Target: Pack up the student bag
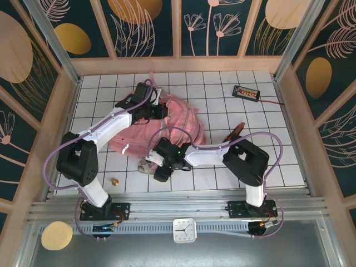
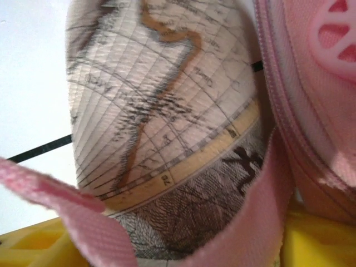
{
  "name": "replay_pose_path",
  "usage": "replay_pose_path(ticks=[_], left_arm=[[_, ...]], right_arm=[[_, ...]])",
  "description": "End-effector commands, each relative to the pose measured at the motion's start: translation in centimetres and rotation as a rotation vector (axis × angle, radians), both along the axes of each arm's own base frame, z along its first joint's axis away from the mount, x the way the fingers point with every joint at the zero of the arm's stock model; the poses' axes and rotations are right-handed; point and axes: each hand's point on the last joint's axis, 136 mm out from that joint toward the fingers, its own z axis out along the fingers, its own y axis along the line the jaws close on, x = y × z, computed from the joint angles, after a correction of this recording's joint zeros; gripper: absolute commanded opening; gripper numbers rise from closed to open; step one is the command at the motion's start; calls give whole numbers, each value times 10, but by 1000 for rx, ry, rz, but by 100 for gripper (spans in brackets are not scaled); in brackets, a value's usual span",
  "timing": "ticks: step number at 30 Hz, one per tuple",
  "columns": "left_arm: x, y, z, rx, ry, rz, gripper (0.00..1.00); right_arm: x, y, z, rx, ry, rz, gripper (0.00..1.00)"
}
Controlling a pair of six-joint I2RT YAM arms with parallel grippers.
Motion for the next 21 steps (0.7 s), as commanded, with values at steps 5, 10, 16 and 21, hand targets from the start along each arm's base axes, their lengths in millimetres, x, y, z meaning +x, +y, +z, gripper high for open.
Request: replay_pose_path(ticks=[5,10,16,21], left_arm=[[-8,7,0,22,2,-14,0],[-3,9,3,44,-18,-10,0],[6,12,5,85,-44,-6,0],[9,9,15,73,-60,-15,0]], right_arm=[[-29,-15,-1,-64,16,77,54],[-40,-35,22,-85,-11,71,54],[-50,-74,49,-107,-7,-6,54],[-32,-81,130,130,-67,-186,54]])
